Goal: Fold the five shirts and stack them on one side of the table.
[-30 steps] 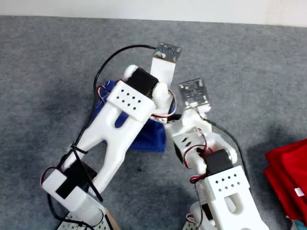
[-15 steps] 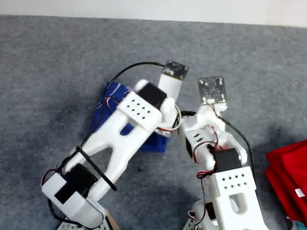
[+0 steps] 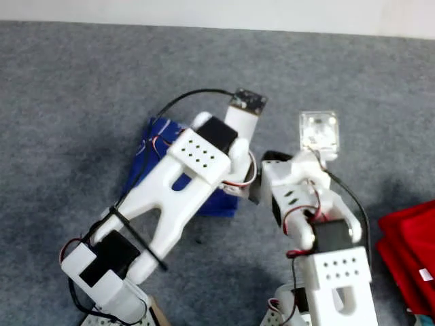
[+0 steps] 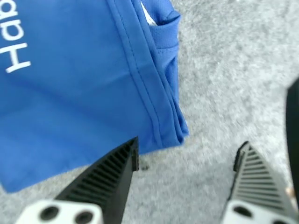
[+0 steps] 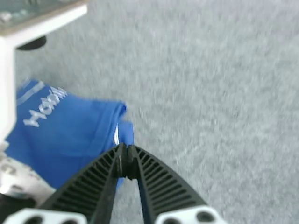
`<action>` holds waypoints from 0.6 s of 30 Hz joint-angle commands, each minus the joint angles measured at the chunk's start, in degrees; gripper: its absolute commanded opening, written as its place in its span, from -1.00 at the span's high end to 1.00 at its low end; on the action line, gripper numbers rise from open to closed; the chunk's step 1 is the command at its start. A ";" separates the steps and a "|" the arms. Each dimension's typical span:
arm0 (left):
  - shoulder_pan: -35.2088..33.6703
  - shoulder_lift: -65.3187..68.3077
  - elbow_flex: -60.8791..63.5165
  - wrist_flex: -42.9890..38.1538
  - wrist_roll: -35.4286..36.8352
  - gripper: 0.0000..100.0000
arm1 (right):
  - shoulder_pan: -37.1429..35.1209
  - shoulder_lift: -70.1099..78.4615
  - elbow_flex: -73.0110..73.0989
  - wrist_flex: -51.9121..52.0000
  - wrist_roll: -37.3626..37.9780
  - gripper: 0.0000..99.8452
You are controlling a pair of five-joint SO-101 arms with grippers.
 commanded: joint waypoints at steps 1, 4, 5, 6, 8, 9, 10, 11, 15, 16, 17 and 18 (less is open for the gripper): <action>-0.84 -2.33 -11.03 6.77 -1.41 0.30 | -0.31 0.66 -0.57 0.04 -1.41 0.91; -10.68 -2.33 -14.99 7.21 -4.22 0.30 | -0.57 0.75 -0.57 0.04 -8.18 0.79; -14.64 -1.80 -16.22 7.21 -4.40 0.30 | -1.45 1.27 -0.66 0.13 -8.62 0.76; -18.51 -1.71 -16.84 7.12 -4.40 0.30 | -2.42 2.24 -0.66 0.13 -8.79 0.73; -24.48 -1.63 -16.57 4.92 -4.40 0.30 | -4.62 5.49 -1.36 -0.04 -8.79 0.72; -26.77 -1.63 -15.52 3.34 -4.31 0.30 | -5.76 7.87 -2.68 -0.04 -8.97 0.71; -28.53 -1.63 -14.11 1.76 -4.31 0.30 | -6.73 10.51 -4.18 0.13 -9.14 0.71; -29.76 -1.63 -12.18 -0.09 -4.22 0.30 | -7.52 13.58 -5.93 0.22 -9.14 0.71; -32.75 -1.63 -2.42 -10.20 -1.14 0.30 | -10.42 25.54 -14.20 2.15 -9.23 0.62; -33.19 -1.63 0.22 -13.10 -0.70 0.30 | -11.12 28.26 -16.22 2.59 -9.32 0.56; -33.36 -1.63 2.77 -15.82 -0.44 0.30 | -11.74 30.90 -17.98 2.86 -9.85 0.51; -33.63 -1.63 4.62 -18.20 -0.53 0.30 | -12.53 33.36 -19.30 2.95 -10.81 0.46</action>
